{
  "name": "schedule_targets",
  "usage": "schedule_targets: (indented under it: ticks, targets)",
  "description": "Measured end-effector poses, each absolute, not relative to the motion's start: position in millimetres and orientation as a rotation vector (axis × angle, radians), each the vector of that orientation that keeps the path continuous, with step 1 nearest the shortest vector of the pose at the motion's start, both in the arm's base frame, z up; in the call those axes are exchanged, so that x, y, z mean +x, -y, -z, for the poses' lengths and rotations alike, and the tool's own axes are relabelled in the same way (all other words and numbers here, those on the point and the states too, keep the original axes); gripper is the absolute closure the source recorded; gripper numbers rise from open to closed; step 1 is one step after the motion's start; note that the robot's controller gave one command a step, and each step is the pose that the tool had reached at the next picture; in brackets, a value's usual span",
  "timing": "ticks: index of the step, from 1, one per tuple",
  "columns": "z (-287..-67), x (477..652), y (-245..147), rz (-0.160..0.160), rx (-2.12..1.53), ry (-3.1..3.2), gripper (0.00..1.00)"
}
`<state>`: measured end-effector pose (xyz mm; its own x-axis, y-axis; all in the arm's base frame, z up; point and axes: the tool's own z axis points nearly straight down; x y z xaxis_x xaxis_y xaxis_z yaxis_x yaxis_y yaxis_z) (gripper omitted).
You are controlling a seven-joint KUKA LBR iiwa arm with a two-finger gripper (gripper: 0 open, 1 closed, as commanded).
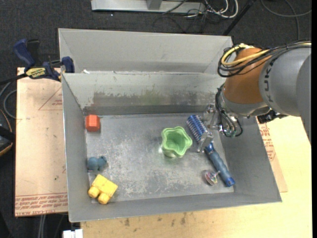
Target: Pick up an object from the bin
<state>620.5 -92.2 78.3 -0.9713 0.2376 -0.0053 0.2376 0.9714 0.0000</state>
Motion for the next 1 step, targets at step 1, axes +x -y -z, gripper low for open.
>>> schedule_targets:
  ticks: [1]
  targets:
    - [-78.8,621.3,91.9,0.001,0.372,-3.116,0.0]
